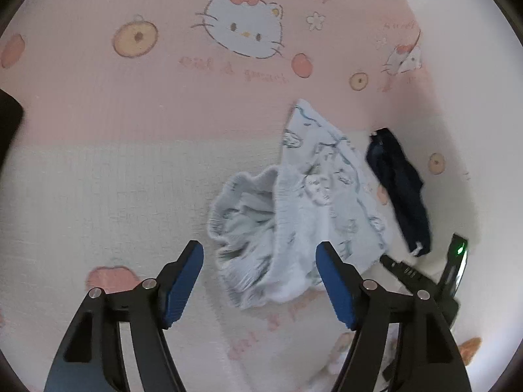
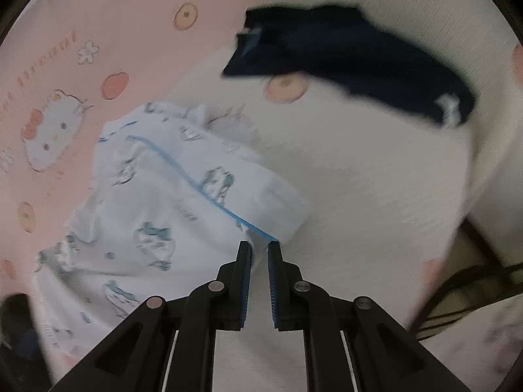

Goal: Fold clothes

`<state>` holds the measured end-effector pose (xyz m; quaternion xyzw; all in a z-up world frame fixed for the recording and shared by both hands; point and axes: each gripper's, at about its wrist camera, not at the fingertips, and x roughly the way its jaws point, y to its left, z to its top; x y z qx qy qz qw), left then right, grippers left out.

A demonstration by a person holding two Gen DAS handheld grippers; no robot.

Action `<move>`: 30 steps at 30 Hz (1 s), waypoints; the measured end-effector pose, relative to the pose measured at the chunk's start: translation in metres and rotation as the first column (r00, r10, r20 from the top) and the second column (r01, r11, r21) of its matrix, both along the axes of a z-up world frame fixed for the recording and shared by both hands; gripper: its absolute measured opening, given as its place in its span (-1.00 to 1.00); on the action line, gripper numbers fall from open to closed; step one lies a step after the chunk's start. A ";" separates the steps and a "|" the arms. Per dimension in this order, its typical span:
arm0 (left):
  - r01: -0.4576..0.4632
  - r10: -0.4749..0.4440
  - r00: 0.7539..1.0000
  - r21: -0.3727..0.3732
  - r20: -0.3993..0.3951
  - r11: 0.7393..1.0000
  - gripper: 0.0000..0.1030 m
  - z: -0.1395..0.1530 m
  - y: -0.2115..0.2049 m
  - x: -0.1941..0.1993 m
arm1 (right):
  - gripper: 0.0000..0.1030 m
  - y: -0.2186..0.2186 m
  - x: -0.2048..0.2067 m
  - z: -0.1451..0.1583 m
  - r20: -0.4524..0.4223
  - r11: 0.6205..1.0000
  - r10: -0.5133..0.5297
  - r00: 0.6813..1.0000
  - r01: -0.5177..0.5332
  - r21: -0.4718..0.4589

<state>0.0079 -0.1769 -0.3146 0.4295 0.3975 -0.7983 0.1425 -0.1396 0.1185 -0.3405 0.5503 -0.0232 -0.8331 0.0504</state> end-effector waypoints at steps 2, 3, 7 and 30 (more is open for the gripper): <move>0.014 -0.014 1.000 -0.004 0.021 1.000 0.35 -0.003 0.003 -0.007 | -0.84 -0.002 -0.006 0.001 -0.003 0.999 -0.010 1.000 0.010 0.037; 0.025 -0.025 0.999 -0.007 0.033 1.000 0.35 -0.005 0.005 -0.011 | -0.84 0.004 -0.008 0.000 0.008 1.000 -0.016 1.000 0.016 0.008; 0.048 -0.047 0.998 -0.017 0.047 0.999 0.35 -0.011 0.016 -0.026 | -0.78 0.028 -0.012 0.003 0.028 0.984 -0.011 1.000 0.016 -0.179; 0.041 -0.030 0.992 -0.091 0.125 0.995 0.35 -0.030 0.012 -0.083 | 0.37 -0.044 -0.069 -0.023 0.116 0.948 0.315 0.942 -0.305 -0.096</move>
